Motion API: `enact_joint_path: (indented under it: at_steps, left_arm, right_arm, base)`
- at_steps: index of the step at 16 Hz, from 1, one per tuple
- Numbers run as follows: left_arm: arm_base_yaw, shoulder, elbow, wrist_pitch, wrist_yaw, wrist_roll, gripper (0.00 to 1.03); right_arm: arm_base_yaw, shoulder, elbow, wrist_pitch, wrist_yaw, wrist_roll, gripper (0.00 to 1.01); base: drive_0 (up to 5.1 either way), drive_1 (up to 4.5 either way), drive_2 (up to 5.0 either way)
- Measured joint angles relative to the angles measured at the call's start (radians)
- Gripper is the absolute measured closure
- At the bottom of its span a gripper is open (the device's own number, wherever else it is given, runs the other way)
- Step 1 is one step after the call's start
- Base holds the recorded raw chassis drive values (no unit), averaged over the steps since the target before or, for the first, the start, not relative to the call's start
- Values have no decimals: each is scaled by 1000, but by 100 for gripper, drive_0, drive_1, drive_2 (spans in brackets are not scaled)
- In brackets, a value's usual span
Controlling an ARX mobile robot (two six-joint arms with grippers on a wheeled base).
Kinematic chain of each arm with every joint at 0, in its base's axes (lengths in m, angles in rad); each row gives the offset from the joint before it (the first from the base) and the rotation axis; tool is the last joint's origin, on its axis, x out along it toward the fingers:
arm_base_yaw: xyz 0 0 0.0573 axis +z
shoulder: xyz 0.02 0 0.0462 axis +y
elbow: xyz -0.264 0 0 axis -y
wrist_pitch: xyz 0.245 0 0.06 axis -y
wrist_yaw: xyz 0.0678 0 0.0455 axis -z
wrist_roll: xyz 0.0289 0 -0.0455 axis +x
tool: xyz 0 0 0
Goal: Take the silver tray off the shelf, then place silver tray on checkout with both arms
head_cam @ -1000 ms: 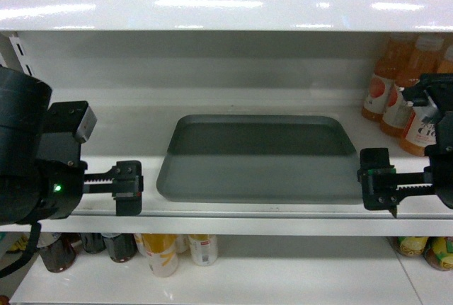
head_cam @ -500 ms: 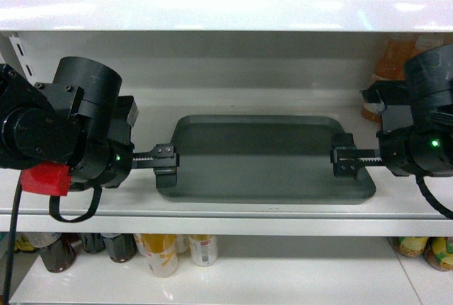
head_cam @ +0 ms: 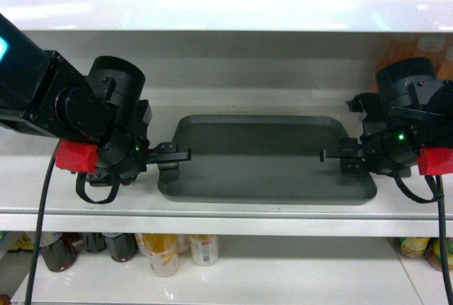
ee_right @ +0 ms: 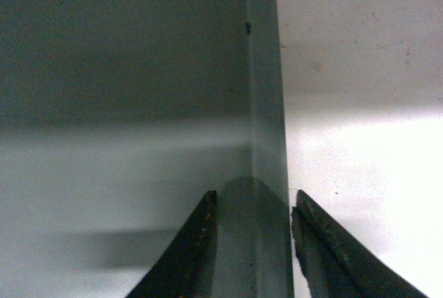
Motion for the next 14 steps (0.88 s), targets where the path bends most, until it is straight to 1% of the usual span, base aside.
enact_joint_path:
  at_steps: [2, 3, 4, 5, 6, 7, 8, 9, 11, 12, 13, 14]
  left_arm:
    - [-2, 11, 22, -27, 15, -17, 59]
    - [-2, 14, 31, -40, 26, -23, 69]
    - [-6, 14, 30, -40, 29, -26, 78]
    - [-11, 14, 28, -37, 31, -26, 89]
    - [-13, 11, 14, -20, 29, -33, 97]
    - [-13, 2, -8, 2, 45, -44, 101]
    - [-11, -14, -36, 21, 44, -46, 101]
    - [-18, -45, -87, 49, 35, -54, 101]
    - [-33, -133, -235, 116, 9, -70, 101]
    - [-38, -170, -287, 138, 7, -77, 101]
    - [-41, -216, -342, 169, -1, -77, 101]
    - [-50, -282, -406, 197, -27, -76, 101]
  right_arm:
    - [4, 5, 10, -12, 8, -6, 87]
    - [3, 5, 10, -12, -6, -5, 95]
    - [3, 5, 9, -8, -18, -2, 97]
    - [3, 5, 1, 2, -21, 4, 97]
    - [3, 1, -11, 20, -23, 6, 97]
    - [2, -4, -34, 48, -34, 11, 97]
    - [1, -19, -64, 74, -48, 27, 97]
    - [3, -38, -107, 101, -52, 39, 97]
    - [10, -107, -234, 166, -66, 64, 97]
    - [12, -140, -285, 188, -64, 68, 97]
    - [17, -174, -336, 216, -63, 78, 97]
    - [25, -221, -398, 247, -63, 90, 97]
  base:
    - [0, 0, 0]
    - [0, 0, 0]
    - [0, 0, 0]
    - [0, 0, 0]
    - [0, 0, 0]
    - [0, 0, 0]
    - [0, 0, 0]
    - [0, 0, 0]
    - [0, 0, 0]
    - [0, 0, 0]
    - [0, 0, 0]
    - [0, 0, 0]
